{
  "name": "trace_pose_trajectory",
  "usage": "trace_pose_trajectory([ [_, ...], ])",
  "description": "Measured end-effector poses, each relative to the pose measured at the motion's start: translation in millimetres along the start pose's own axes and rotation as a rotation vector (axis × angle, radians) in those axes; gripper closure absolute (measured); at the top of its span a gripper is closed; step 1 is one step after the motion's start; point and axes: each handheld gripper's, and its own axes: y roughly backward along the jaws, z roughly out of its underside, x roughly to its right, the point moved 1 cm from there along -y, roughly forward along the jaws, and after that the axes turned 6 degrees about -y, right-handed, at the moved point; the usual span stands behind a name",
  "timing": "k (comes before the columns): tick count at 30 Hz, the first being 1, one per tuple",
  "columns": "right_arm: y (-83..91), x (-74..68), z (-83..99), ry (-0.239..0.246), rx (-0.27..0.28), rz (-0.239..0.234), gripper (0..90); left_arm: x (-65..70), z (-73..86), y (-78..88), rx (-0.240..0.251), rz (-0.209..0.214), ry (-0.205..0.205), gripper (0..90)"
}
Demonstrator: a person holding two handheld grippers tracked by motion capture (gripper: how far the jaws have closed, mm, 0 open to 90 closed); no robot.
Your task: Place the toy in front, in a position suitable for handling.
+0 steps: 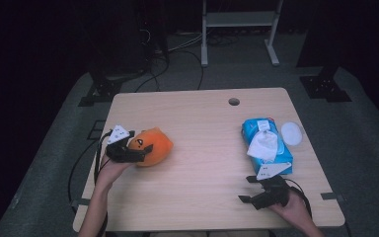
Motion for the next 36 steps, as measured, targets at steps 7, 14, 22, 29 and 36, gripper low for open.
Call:
trace_pose_trajectory([
  [7, -0.3, -0.8, 0.0, 0.004, -0.003, -0.001, 21.9, 1.8, 6.9, -8.1, -0.033, -0.001, 0.001, 8.5],
  [14, -0.6, -1.8, -0.4, 0.007, -0.006, -0.001, 21.9, 0.4, 12.7, -7.3, -0.049, 0.016, 0.015, 19.4],
  [22, -0.7, -2.0, -0.6, 0.007, -0.006, 0.001, 22.0, 1.3, 12.6, -5.3, -0.056, 0.009, -0.003, 31.2],
  [29, 0.5, -1.1, -0.4, 0.009, -0.001, 0.000, 22.0, 3.3, 6.6, -3.0, -0.041, 0.002, -0.009, 39.4],
  [36, 1.0, -1.6, -0.7, 0.010, 0.001, 0.000, 22.0, 5.5, 1.9, 0.9, -0.003, 0.019, 0.009, 42.9],
])
